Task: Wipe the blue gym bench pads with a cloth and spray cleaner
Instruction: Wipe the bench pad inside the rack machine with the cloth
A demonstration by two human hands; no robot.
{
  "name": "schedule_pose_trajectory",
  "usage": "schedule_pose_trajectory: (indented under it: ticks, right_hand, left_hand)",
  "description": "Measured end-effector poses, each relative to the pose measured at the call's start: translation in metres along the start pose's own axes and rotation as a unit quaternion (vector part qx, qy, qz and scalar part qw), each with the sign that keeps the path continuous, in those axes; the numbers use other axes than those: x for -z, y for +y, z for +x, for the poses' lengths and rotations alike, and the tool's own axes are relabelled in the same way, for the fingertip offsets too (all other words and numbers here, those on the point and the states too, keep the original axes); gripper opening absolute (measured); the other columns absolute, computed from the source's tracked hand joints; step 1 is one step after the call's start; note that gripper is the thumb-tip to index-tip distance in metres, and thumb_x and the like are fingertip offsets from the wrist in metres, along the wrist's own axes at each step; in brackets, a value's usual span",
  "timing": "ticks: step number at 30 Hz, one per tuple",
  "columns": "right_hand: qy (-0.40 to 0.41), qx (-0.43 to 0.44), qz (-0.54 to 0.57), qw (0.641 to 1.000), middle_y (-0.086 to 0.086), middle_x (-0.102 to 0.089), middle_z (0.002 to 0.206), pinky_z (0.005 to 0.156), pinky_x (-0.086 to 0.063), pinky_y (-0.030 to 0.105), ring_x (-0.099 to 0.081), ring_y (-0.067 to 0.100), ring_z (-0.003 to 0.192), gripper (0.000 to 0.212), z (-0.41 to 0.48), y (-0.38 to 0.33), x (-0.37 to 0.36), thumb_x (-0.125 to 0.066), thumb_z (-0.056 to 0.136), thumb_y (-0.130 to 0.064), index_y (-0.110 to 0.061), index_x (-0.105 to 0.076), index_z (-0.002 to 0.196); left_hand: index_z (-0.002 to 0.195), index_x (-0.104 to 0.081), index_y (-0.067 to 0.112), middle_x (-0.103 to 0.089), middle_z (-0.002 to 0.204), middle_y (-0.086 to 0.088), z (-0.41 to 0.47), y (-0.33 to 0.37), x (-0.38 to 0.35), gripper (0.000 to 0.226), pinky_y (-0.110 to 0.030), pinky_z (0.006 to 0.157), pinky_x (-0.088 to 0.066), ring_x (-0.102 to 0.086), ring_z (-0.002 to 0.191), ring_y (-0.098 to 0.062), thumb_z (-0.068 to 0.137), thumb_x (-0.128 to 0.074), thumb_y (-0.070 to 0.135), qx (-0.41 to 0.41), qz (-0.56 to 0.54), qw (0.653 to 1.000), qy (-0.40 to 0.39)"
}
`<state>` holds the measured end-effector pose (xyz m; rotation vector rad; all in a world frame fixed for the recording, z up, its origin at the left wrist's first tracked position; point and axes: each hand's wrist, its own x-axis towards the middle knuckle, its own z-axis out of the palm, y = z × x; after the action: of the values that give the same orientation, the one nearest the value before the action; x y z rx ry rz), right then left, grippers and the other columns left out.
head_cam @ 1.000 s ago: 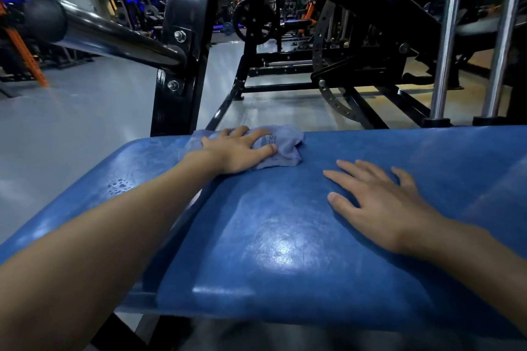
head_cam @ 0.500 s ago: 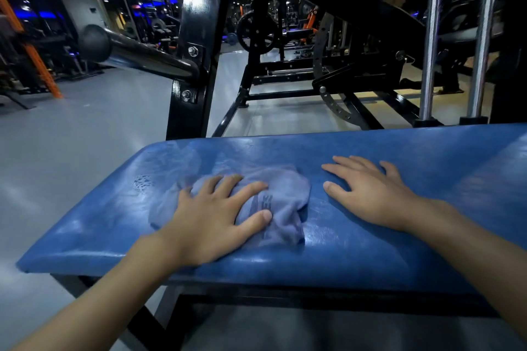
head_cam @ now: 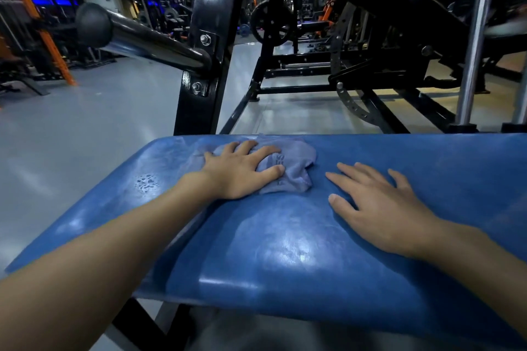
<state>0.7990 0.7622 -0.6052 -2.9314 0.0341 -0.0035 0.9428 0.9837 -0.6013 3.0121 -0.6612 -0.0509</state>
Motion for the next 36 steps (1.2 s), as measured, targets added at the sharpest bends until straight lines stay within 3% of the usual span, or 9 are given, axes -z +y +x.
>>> schedule_pose_trajectory:
  ticks: [8, 14, 19, 23, 30, 36]
  right_hand:
    - [0.000, -0.011, 0.013, 1.000, -0.020, -0.005, 0.163, 0.121, 0.005, 0.043, 0.004, 0.002, 0.149, 0.055, -0.002, -0.003, 0.005, -0.023, 0.099, -0.055, -0.044, -0.018, 0.152]
    - [0.014, -0.012, 0.024, 1.000, -0.019, -0.013, 0.162, 0.121, 0.001, 0.045, -0.004, 0.004, 0.149, 0.055, -0.003, -0.003, 0.005, -0.029, 0.098, -0.055, -0.043, -0.026, 0.151]
    - [0.017, -0.030, -0.021, 0.999, -0.015, -0.022, 0.161, 0.119, -0.001, 0.055, -0.010, 0.010, 0.150, 0.051, -0.003, -0.011, 0.012, -0.034, 0.099, -0.052, -0.040, -0.035, 0.148]
    - [0.058, -0.011, 0.011, 0.998, -0.013, -0.026, 0.159, 0.119, -0.003, 0.052, -0.013, 0.010, 0.149, 0.049, 0.005, -0.027, 0.015, -0.037, 0.100, -0.045, -0.035, -0.036, 0.149]
    - [0.022, -0.026, 0.008, 0.999, -0.015, -0.013, 0.163, 0.120, 0.000, 0.052, -0.005, 0.008, 0.150, 0.055, 0.005, -0.027, -0.008, -0.023, 0.098, -0.056, -0.041, -0.026, 0.151]
    - [0.027, -0.027, 0.007, 0.999, -0.018, -0.011, 0.162, 0.120, 0.002, 0.048, -0.001, 0.005, 0.149, 0.055, 0.006, -0.029, -0.008, -0.022, 0.098, -0.057, -0.043, -0.025, 0.151]
  left_hand:
    - [0.145, -0.016, 0.060, -0.020, 0.163, 0.007, 0.040, -0.002, 0.010, 0.067, -0.071, 0.108, -0.014, -0.016, 0.150, -0.030, 0.084, -0.016, 0.085, 0.018, 0.011, 1.000, -0.004]
    - [0.140, -0.016, 0.065, -0.022, 0.162, 0.010, -0.035, -0.004, 0.003, 0.069, -0.067, 0.112, -0.015, -0.016, 0.150, -0.025, 0.076, -0.009, 0.088, -0.023, 0.010, 1.000, 0.004]
    - [0.143, -0.010, 0.063, -0.021, 0.160, 0.013, -0.114, -0.006, -0.001, 0.078, -0.059, 0.110, -0.026, -0.018, 0.148, -0.019, 0.070, 0.001, 0.087, -0.065, 0.039, 0.997, 0.030]
    - [0.143, -0.008, 0.062, -0.020, 0.159, 0.017, -0.139, -0.011, -0.004, 0.078, -0.057, 0.110, -0.028, -0.016, 0.148, -0.016, 0.070, 0.004, 0.087, -0.075, 0.036, 0.995, 0.048]
    - [0.137, -0.016, 0.068, -0.022, 0.159, 0.016, -0.070, -0.027, -0.003, 0.075, -0.063, 0.111, -0.020, -0.017, 0.149, -0.018, 0.067, -0.004, 0.091, -0.046, -0.004, 0.999, 0.020]
    - [0.140, -0.020, 0.064, -0.024, 0.160, 0.013, 0.019, -0.041, 0.008, 0.065, -0.070, 0.110, -0.017, -0.021, 0.149, -0.025, 0.080, -0.018, 0.087, -0.018, -0.004, 1.000, 0.007]
